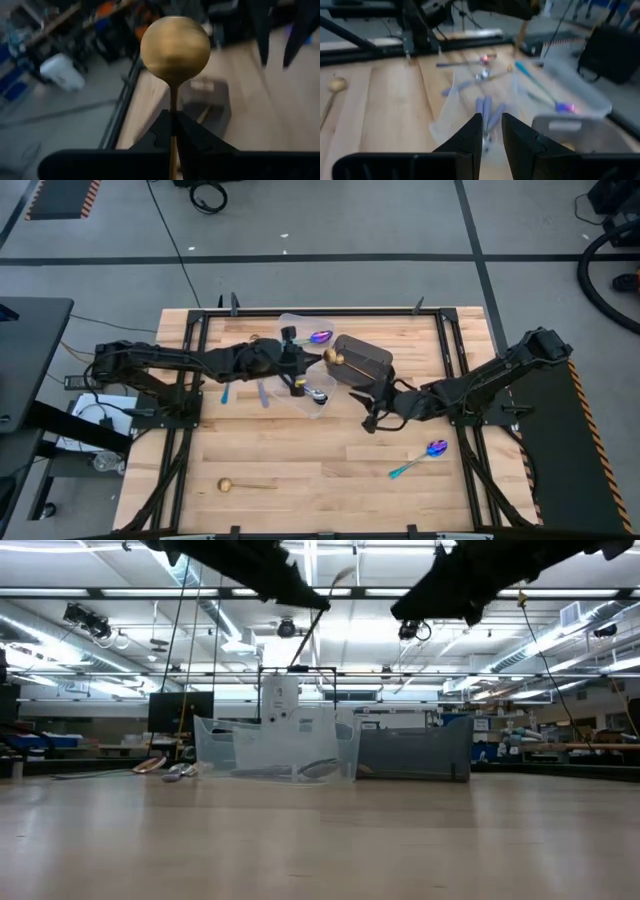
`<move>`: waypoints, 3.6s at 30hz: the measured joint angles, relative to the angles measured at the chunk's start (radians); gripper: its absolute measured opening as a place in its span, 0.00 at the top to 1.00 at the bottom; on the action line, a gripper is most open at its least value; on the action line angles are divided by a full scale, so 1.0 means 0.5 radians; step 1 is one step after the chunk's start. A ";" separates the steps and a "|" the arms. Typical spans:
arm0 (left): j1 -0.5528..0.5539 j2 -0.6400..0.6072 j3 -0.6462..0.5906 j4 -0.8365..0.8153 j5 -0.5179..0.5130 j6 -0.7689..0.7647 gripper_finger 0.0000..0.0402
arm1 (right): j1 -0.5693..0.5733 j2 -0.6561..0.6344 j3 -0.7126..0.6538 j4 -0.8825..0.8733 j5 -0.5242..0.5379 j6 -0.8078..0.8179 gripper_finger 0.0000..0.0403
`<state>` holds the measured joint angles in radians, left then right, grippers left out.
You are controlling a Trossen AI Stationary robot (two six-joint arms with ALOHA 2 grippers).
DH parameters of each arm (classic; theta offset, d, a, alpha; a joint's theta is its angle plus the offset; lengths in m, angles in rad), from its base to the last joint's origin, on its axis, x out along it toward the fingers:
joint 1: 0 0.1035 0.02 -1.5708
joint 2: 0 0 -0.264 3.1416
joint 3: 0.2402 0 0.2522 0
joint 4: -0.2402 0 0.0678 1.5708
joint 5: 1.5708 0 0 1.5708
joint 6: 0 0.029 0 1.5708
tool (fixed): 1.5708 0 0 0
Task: Sort silverware by color (type)
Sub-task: Put the gold spoon into the black bin
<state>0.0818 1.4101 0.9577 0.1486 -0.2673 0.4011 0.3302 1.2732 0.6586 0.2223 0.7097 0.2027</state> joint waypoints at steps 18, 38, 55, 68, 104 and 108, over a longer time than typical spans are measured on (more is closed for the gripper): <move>0.001 -0.001 0.000 0.761 0.820 0.003 0.96 | -0.049 0.000 0.140 0.543 0.017 -0.868 0.67; 0.001 -0.002 0.000 1.183 1.017 -0.145 0.96 | -0.295 0.001 0.453 0.454 -0.629 -1.242 0.61; 0.001 0.117 0.001 1.466 1.016 -0.149 0.95 | -0.491 0.002 0.453 0.555 -1.011 -1.243 0.82; 0.063 0.111 0.001 1.401 1.017 -0.163 0.86 | -0.483 0.001 0.452 0.477 -0.935 -1.189 0.94; 0.113 -0.155 0.001 -0.060 0.528 -0.350 0.55 | -0.728 -0.067 0.451 -0.255 -0.500 -0.805 0.91; 0.121 -0.155 0.001 -0.136 0.519 -0.279 0.55 | -0.776 -0.067 0.451 -0.397 -0.517 -0.725 0.91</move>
<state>0.1423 1.3327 0.9581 0.0805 -0.0078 0.2618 -0.0578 1.2396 0.8841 0.0239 0.4511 -0.1600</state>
